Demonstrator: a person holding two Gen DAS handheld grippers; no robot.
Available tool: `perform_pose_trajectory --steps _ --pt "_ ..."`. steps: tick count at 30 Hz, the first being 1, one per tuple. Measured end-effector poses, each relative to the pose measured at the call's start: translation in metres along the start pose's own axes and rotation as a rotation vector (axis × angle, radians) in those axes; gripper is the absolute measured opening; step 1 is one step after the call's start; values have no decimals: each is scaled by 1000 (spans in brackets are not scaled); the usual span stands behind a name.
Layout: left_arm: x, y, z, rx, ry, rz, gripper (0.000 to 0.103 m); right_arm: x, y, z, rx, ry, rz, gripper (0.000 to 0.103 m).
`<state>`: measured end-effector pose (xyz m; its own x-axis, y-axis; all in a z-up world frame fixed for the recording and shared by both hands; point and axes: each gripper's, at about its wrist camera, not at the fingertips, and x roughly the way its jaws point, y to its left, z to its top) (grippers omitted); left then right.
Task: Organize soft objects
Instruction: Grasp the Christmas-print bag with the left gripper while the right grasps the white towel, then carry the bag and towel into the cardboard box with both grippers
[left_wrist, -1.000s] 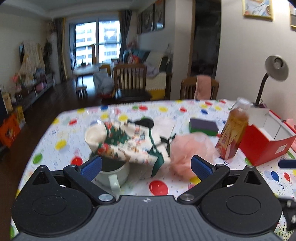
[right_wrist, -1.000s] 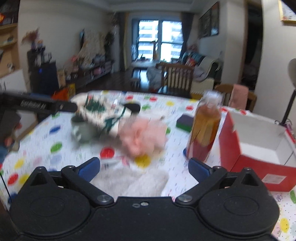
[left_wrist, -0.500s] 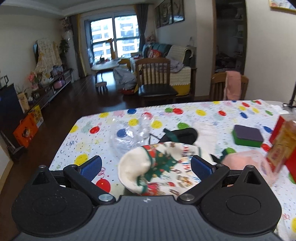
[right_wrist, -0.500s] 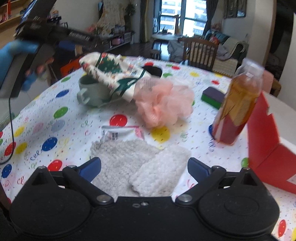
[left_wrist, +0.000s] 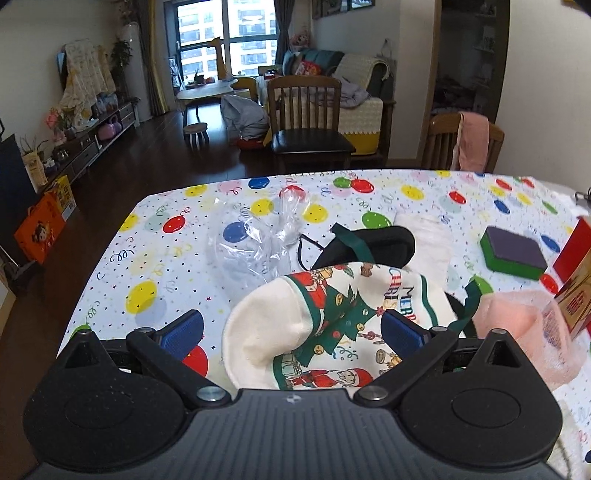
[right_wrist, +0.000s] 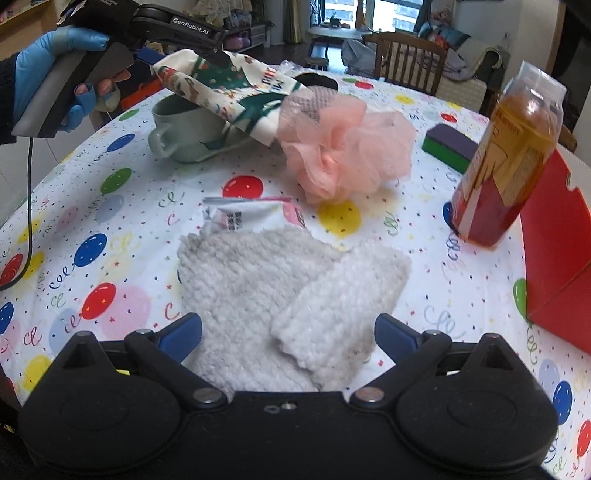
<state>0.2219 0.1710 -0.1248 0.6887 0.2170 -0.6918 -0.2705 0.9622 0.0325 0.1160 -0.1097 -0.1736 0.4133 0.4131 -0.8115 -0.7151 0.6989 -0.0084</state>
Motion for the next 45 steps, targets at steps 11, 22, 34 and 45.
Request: perform_pose_trajectory --steps 11,22,34,45 --pt "-6 -6 3 61 -21 25 43 -5 -6 -1 68 2 26 54" --pt "-34 -16 6 89 -98 -20 27 -29 -15 0 132 -65 42 14" --pt "-92 -10 12 1 -165 -85 24 -99 -34 9 211 -243 37 9" --pt "-164 -14 33 -78 -245 -189 24 -158 -64 16 258 -386 -25 8"
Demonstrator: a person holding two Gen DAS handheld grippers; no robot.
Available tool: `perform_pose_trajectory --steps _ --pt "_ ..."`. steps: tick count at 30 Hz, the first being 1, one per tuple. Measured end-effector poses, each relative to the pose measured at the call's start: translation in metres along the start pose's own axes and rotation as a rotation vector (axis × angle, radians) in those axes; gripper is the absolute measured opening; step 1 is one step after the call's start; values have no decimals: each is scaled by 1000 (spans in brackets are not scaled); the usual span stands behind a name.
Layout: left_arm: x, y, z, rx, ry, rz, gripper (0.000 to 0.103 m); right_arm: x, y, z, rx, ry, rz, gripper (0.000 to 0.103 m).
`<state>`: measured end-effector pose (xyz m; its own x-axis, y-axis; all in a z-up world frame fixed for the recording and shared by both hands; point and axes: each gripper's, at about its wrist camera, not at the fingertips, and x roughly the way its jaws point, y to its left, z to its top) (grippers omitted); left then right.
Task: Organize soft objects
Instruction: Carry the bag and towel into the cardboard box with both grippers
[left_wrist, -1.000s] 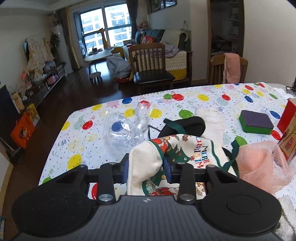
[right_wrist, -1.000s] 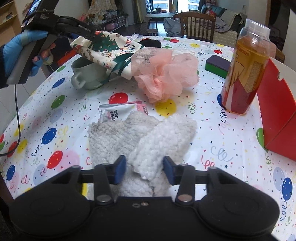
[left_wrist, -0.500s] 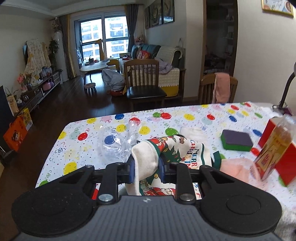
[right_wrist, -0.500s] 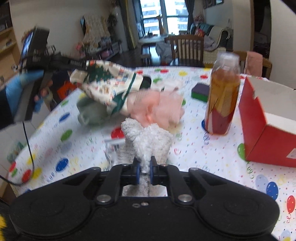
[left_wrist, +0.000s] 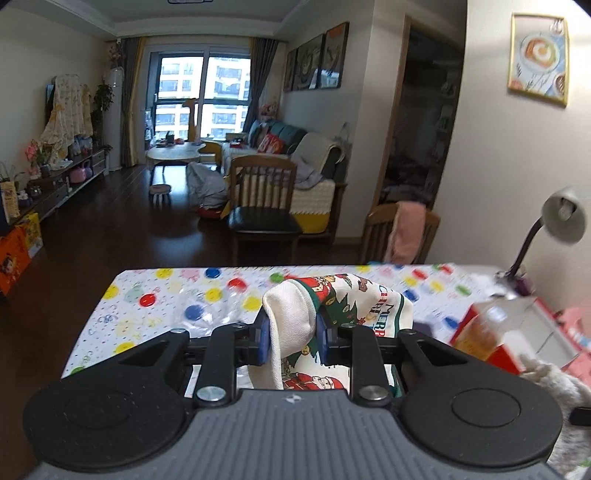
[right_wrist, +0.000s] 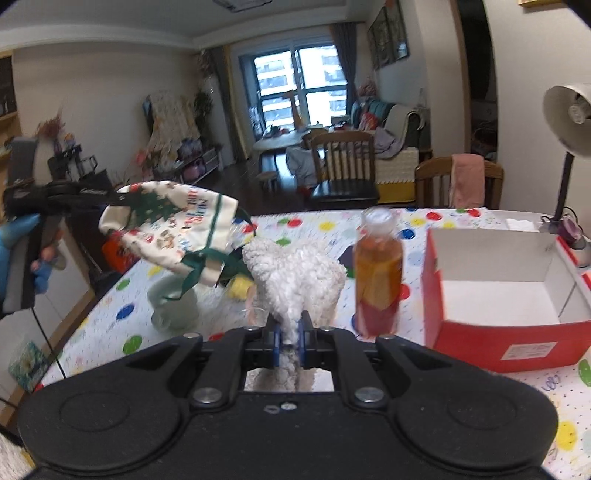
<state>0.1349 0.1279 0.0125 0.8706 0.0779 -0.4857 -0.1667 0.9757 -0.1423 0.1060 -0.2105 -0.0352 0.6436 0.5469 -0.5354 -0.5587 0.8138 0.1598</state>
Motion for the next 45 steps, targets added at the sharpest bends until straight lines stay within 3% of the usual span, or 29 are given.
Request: perform_pose_trajectory --steps 11,23,31,45 --pt "-31 -63 31 -10 -29 -180 24 -32 -49 32 45 -79 -64 8" --pt "-14 -162 50 44 -31 -330 24 -44 -123 54 52 -126 -166 8" --pt "17 -235 51 84 -5 -362 24 -40 -186 62 70 -113 -213 8" --pt "108 -342 17 163 61 -302 24 -6 -290 62 95 -13 -261 8"
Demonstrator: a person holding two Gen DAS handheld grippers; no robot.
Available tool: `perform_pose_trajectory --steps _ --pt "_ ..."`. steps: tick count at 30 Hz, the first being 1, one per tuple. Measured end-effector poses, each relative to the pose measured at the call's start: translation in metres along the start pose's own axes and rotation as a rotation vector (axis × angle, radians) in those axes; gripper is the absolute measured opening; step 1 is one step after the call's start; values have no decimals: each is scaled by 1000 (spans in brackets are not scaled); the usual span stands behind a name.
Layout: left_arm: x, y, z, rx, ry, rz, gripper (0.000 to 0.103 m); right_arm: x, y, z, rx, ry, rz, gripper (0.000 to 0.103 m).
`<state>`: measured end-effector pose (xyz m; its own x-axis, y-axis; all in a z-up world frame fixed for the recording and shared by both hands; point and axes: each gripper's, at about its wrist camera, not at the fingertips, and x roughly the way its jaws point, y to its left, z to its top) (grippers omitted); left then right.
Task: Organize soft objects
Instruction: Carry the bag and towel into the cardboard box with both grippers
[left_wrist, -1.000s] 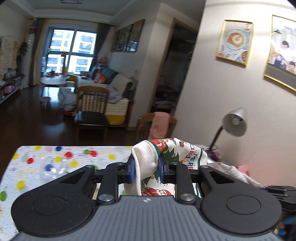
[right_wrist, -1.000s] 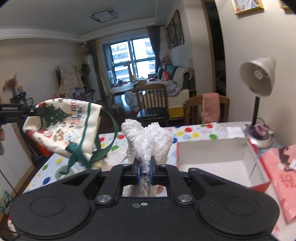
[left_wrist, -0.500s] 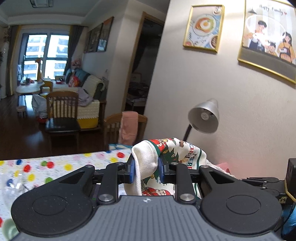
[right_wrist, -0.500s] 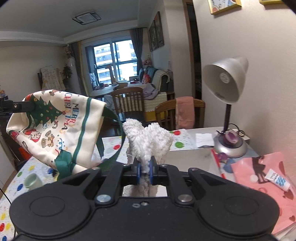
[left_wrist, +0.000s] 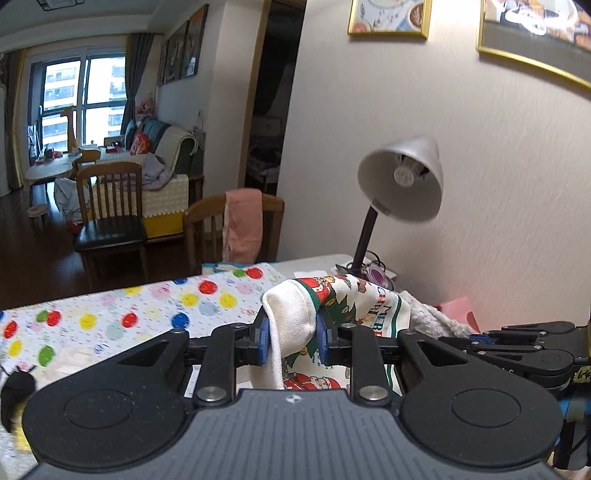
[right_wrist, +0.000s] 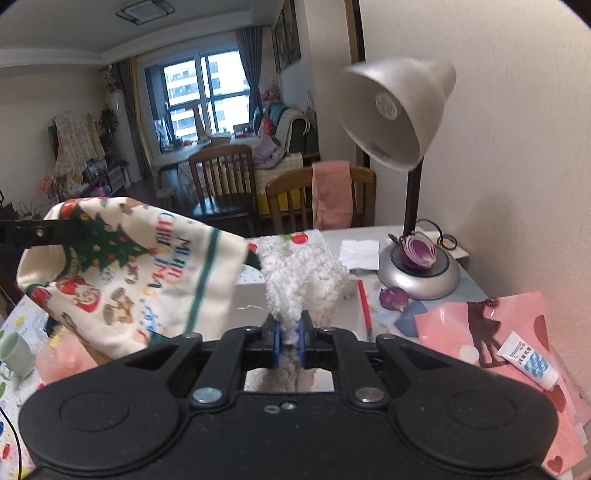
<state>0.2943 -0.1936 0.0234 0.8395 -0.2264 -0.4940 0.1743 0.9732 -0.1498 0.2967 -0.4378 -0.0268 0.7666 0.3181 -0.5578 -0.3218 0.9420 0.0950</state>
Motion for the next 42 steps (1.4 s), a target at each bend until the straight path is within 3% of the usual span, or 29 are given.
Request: perform_pose_trajectory --steps 9,18,25,34,36,39,40,41,42 --pt "82 -21 -24 41 94 83 24 47 -24 -11 -71 95 -14 8" --pt "139 -32 -52 97 185 151 24 88 -26 -19 -146 180 48 9" --pt "163 -35 -70 92 242 139 24 106 -24 -31 -212 245 64 11" --pt "172 -29 -81 49 349 123 25 114 -32 -39 -226 293 79 25" --pt "169 -30 -82 65 344 125 28 111 -32 -42 -223 299 84 35" --pt "167 -33 -83 93 348 128 34 107 -30 -43 -224 298 89 42" --pt "166 -34 -82 96 351 126 51 105 -30 -44 -224 298 92 43" --pt "164 -34 -82 92 349 121 75 104 -30 -44 -222 298 92 46" --pt "162 -34 -81 87 338 116 82 102 -29 -44 -220 297 91 50"
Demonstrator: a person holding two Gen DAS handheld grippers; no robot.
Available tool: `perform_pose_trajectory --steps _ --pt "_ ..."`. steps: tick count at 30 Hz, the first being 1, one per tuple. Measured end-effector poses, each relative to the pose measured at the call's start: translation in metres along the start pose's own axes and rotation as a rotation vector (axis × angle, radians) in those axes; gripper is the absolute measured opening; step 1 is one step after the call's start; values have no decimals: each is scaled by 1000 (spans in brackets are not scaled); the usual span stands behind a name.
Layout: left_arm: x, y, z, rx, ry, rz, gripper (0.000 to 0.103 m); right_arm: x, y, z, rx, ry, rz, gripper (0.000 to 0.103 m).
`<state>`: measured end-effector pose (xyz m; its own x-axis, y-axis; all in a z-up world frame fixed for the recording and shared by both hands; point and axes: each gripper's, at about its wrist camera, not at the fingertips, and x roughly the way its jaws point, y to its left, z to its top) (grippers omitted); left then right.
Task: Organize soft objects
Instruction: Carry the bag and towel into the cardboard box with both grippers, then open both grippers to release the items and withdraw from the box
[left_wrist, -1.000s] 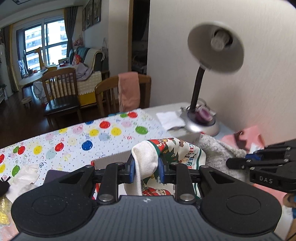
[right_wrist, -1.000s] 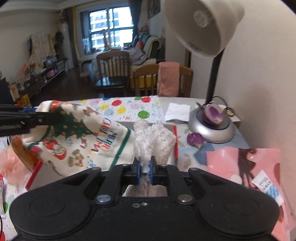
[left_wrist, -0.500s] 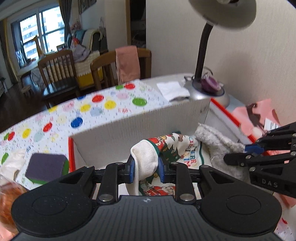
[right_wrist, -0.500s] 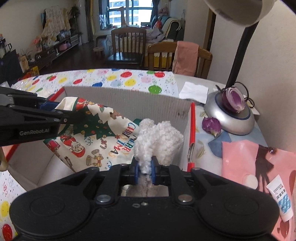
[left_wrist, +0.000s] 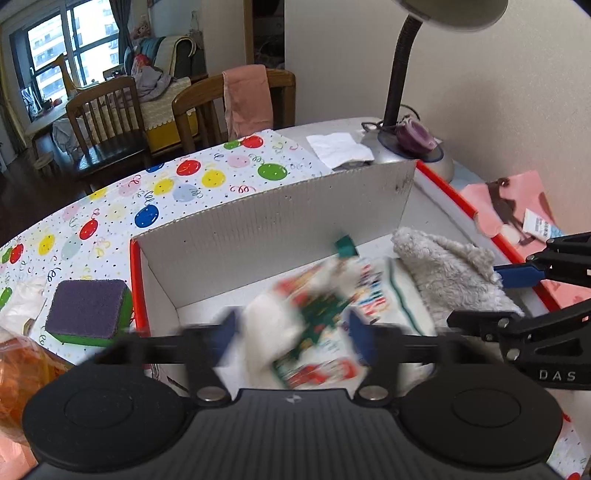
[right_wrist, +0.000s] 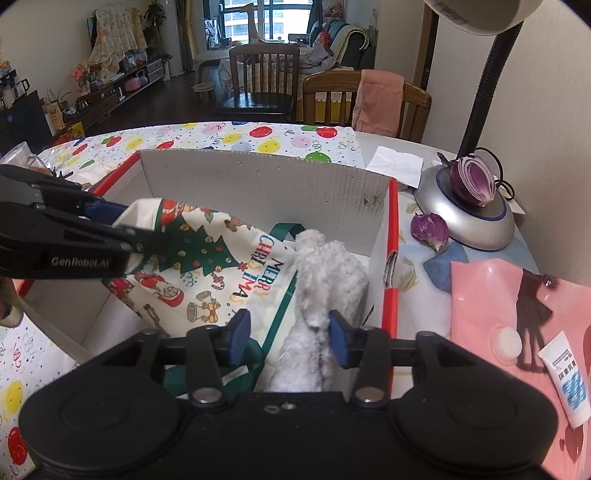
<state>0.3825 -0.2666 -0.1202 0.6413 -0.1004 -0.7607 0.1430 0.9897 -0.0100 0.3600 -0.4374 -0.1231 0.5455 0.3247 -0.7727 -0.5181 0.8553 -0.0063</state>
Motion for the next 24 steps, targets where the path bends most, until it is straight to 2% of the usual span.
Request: perform_pose_trajectory --steps 6,11,24 --pt "-17 -1 3 -3 -40 -29 84 -15 1 -1 11 -20 -3 61" --pt "-39 5 2 -24 -74 -58 84 -38 5 3 25 -61 4 65" --pt "-127 36 -14 -39 -206 -77 84 -105 42 17 61 -199 13 80"
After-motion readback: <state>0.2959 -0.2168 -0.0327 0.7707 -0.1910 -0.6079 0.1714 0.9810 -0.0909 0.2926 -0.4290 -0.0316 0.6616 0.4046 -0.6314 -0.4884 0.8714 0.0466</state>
